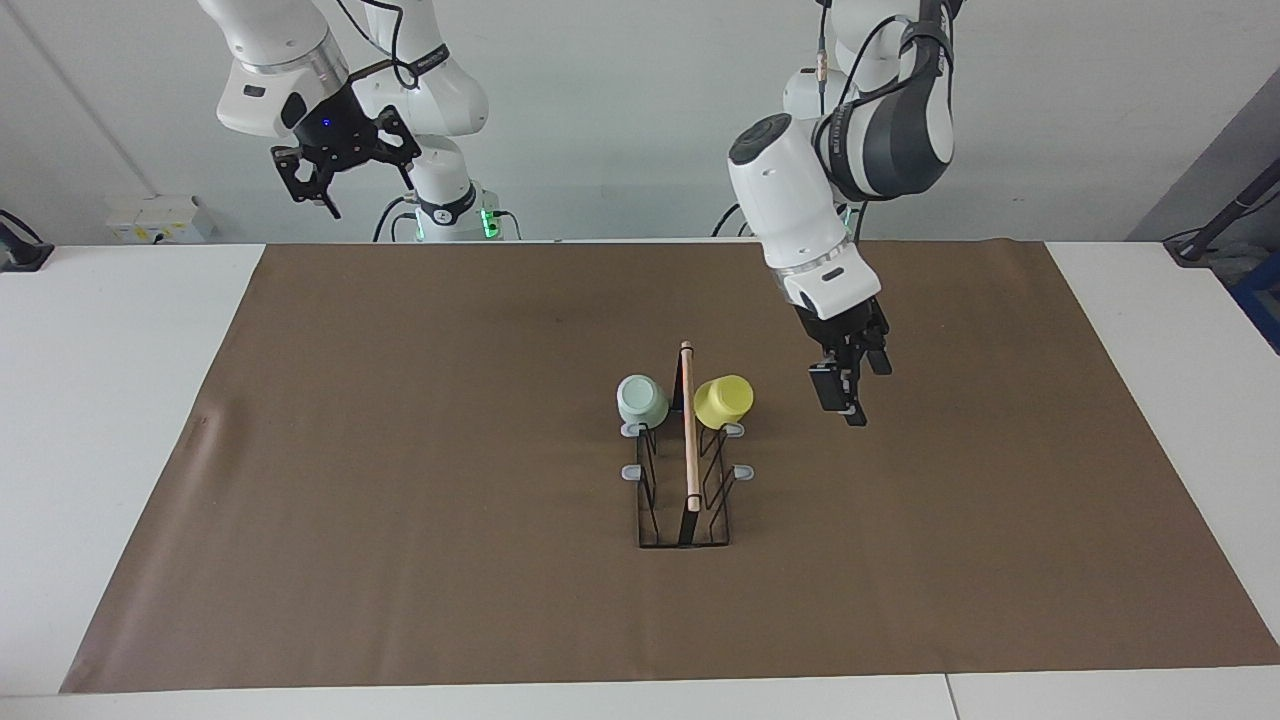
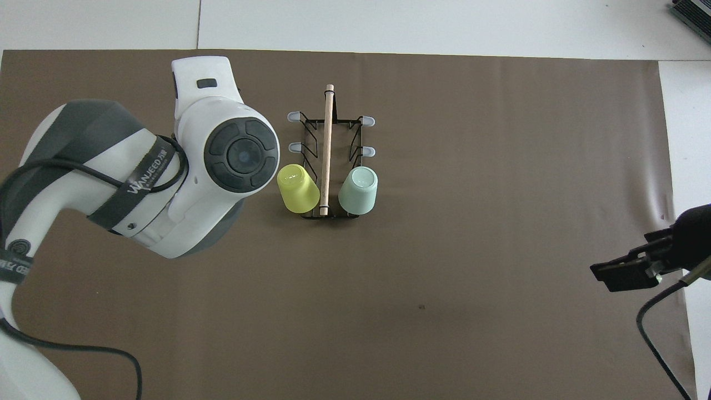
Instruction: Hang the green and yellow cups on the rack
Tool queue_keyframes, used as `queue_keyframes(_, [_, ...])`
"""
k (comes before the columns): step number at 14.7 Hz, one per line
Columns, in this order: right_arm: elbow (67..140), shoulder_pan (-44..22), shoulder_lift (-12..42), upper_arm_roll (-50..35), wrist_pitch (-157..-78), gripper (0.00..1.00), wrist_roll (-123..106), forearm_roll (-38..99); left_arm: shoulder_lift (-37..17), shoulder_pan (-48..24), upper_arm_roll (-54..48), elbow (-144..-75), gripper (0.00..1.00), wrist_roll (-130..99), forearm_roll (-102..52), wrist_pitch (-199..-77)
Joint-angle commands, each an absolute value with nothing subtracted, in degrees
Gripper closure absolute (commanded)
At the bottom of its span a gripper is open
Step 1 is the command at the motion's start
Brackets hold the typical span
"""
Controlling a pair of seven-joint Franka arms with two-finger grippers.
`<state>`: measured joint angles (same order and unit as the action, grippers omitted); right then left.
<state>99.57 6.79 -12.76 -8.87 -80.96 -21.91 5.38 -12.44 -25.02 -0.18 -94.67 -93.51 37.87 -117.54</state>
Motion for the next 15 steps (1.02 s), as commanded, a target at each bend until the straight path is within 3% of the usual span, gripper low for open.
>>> queue_keyframes(1, [100.7, 7.9, -13.4, -9.0, -81.0, 0.00, -21.3, 5.1, -11.5, -19.6, -0.8, -95.7, 0.00, -86.9, 30.8, -123.0])
queue_keyframes(5, [100.6, 6.9, -12.8, -8.3, -84.2, 0.00, -21.1, 4.5, -10.8, -13.4, -0.8, -95.7, 0.00, -72.6, 19.0, -125.3])
queue_keyframes(10, [92.2, 2.7, -1.9, -3.5, -86.0, 0.00, -19.2, 3.3, -8.1, -7.0, -0.8, -98.3, 0.00, -54.4, 7.6, -125.2])
queue_keyframes(12, [91.8, -2.3, -1.1, 1.5, -86.0, 0.00, -13.0, 2.7, -6.7, -4.1, -0.8, -99.4, 0.00, -46.6, 1.7, -125.1])
queue_keyframes(15, [88.6, -2.9, 1.2, 1.8, -85.9, 0.00, -10.5, 2.6, -4.4, -1.1, -0.8, -100.8, 0.00, -34.7, -2.8, -123.1])
